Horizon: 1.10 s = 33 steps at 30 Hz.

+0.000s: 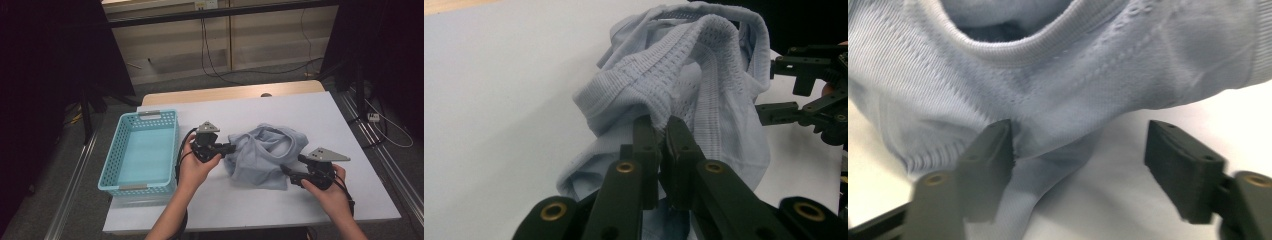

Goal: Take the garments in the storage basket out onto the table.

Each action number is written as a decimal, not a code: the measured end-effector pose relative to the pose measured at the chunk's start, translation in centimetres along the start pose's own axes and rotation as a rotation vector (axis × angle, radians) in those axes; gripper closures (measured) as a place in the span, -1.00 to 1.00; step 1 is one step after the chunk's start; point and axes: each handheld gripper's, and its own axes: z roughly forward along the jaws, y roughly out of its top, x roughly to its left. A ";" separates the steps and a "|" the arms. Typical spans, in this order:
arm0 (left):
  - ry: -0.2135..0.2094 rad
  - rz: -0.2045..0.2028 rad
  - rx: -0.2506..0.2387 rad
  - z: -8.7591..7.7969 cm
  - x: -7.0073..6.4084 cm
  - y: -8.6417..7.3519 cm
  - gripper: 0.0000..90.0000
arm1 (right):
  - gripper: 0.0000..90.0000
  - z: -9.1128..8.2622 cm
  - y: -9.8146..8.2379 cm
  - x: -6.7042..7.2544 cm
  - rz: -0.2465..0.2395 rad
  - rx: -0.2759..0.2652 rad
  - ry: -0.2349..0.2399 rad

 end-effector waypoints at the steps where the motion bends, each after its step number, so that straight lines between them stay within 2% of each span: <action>1: 0.000 0.004 0.002 0.0 0.0 0.1 0.91 | -0.43 -0.1 0.2 0.0 0.001 -0.005 -0.001; 9: 0.002 0.005 0.003 -0.2 -0.2 0.5 0.91 | -0.62 -1.3 1.6 -0.1 0.002 -0.044 -0.021; 19: 0.008 0.008 0.013 -0.3 -0.1 0.8 0.91 | -0.68 -2.2 4.6 -0.9 0.004 -0.073 -0.054; 23: 0.010 0.010 0.010 -0.4 -0.1 0.9 0.91 | -0.67 -1.6 6.3 -1.4 -0.003 -0.084 -0.062; 27: 0.011 0.012 0.011 -0.6 0.0 1.1 0.91 | -0.65 -0.3 8.3 -1.6 -0.003 -0.072 -0.055; 33: 0.012 0.013 0.020 -0.9 0.2 1.2 0.91 | -0.45 2.1 10.4 -1.9 -0.011 -0.047 -0.045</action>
